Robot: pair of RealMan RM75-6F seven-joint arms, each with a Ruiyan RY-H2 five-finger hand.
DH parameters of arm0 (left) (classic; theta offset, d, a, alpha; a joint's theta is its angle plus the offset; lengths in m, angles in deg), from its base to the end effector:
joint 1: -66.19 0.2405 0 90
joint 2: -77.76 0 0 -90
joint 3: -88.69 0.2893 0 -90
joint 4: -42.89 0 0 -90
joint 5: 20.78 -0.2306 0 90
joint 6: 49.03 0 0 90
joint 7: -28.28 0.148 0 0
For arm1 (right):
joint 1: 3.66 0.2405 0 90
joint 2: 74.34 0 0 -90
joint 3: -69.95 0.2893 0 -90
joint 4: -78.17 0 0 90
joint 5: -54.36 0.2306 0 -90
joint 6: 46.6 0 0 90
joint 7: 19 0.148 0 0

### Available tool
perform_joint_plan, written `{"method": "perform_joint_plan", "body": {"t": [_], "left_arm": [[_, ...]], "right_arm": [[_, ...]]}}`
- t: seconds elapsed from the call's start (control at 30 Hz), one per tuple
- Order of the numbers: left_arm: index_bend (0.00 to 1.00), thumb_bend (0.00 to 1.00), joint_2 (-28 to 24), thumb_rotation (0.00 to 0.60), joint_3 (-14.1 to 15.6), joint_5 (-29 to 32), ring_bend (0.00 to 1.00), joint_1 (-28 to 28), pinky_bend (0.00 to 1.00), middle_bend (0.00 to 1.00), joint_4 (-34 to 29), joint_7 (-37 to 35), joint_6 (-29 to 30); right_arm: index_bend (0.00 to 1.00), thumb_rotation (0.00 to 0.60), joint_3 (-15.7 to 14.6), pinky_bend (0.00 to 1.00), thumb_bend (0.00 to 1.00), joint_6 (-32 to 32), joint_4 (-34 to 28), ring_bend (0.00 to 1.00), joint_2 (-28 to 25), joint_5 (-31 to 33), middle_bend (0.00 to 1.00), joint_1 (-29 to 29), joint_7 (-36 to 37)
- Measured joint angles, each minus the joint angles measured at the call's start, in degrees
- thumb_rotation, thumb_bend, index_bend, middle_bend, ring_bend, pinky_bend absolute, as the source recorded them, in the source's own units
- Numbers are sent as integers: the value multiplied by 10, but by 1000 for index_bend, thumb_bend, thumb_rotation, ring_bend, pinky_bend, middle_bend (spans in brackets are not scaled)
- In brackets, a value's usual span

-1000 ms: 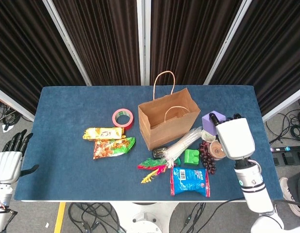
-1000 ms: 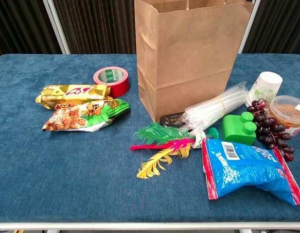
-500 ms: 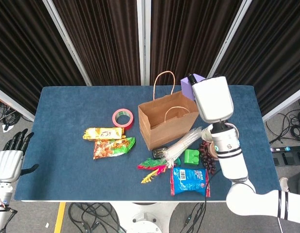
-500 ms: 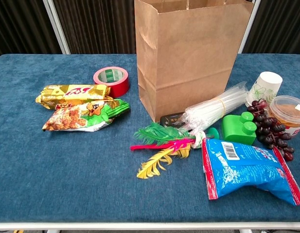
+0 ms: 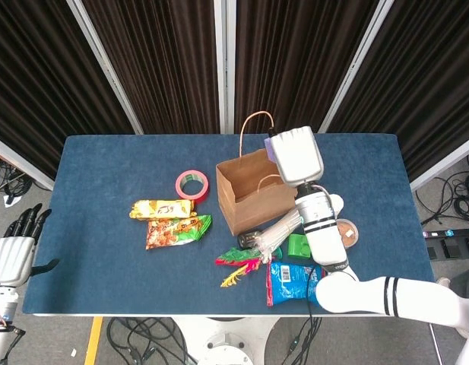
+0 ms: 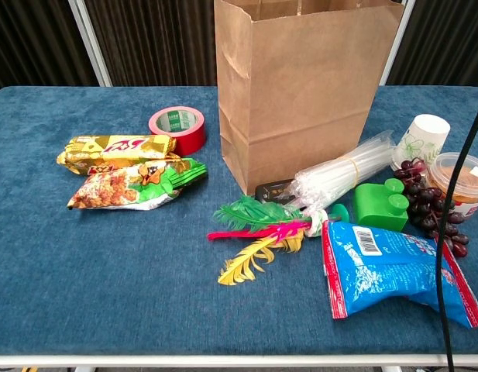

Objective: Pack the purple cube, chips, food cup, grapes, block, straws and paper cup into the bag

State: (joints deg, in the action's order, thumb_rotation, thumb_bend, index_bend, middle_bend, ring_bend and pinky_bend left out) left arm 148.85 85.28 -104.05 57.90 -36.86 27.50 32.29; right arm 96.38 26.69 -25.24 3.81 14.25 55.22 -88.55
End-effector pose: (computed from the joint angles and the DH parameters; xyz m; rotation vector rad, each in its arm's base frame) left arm -0.3817 0.2170 0.1303 -1.4111 -0.8640 -0.8307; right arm -0.0101 -0.4255 0.0934 1.5882 -0.3137 0.7876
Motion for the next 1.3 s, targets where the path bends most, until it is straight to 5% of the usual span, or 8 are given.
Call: {"method": "perform_joint_plan", "body": {"t": [0.17,0.37,0.6,0.93,1.13,1.3], "left_arm": [[114,73,2,600,-1,2,35,-1,196,87,3,-7,-4],[114,72,2,600,-1,-1,35,-3,196,88,3,-8,-2],[114,72,3,600,-2,-2,35,-4,196,88,0,-6,0],[114,73,5,600,-3,-2,35,-5,196,87,1,-7,1],[114,73,7,600,-1,-7,35,-7,196,87,1,-7,0],[114,73,8,600,0,-10,35,-7,196,88,1,-9,3]], "right_arm": [[572,600,-14,773,65,5,5,880,6,13,944,14,2],[366,600,-20,773,0,12,-10,879,-4,30,944,23,7],[296,600,-30,773,0,19,-23,878,-19,39,944,29,14],[295,600,-24,773,0,68,-70,878,-64,3,944,17,40],[346,600,-12,773,0,136,-109,873,-129,-28,943,-40,84],[385,600,-44,773,0,147,-139,863,-182,-33,944,-111,118]]}}
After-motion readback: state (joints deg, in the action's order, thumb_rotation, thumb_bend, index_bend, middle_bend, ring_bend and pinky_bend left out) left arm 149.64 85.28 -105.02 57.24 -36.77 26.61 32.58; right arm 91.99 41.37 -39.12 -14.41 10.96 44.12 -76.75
